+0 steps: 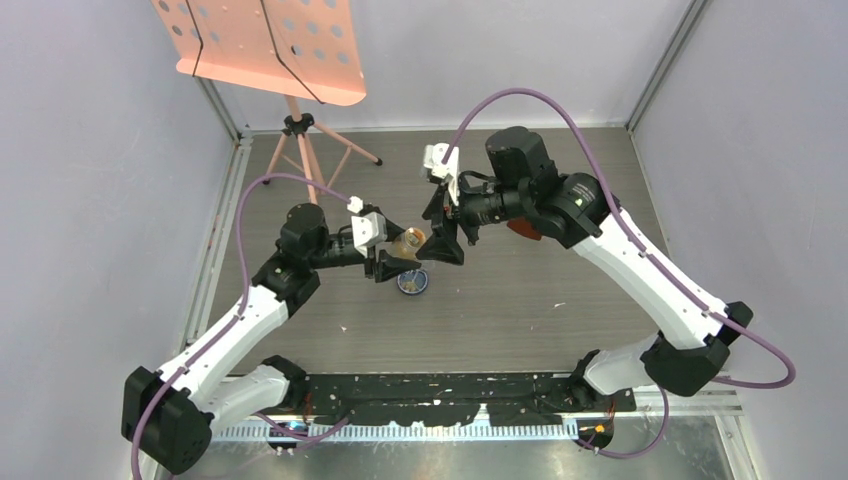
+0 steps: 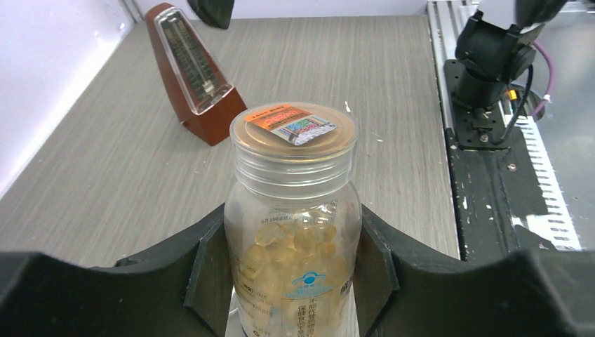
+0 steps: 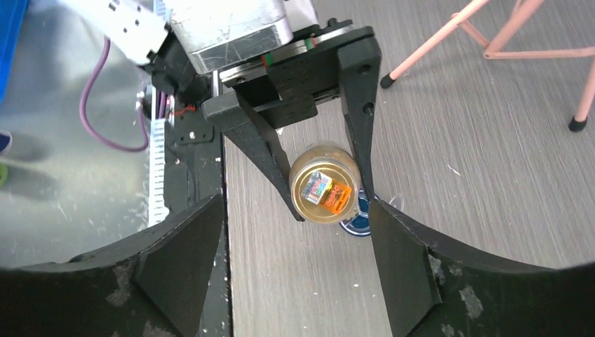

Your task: Sort the pills into containers

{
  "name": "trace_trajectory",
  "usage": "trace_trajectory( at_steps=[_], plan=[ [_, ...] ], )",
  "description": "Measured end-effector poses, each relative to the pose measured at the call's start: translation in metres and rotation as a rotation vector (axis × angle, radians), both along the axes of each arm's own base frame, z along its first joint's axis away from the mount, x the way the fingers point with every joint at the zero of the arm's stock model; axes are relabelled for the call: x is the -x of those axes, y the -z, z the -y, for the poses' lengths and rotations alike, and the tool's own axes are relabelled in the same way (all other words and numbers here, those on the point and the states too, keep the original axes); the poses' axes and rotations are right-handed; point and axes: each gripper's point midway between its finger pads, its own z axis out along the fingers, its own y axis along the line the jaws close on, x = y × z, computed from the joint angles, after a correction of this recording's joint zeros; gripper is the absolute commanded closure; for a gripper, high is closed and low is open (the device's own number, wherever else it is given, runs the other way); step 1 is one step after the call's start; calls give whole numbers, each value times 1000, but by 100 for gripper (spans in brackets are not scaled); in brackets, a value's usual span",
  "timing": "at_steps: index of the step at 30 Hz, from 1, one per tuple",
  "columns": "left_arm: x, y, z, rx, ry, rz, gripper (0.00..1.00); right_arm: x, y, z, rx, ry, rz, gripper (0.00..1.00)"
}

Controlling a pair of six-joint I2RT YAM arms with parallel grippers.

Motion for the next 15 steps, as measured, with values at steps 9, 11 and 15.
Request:
trace_trajectory(
  at_steps=[9,11,15],
  plan=[
    [8,2,2,-14,49,-36,100,-13,33,-13,137,-147,76,30],
    [9,0,3,-13,59,-36,100,-13,39,-12,157,-163,79,33],
    [9,-3,3,-11,67,-30,100,-8,46,-13,184,-200,99,43]
  ],
)
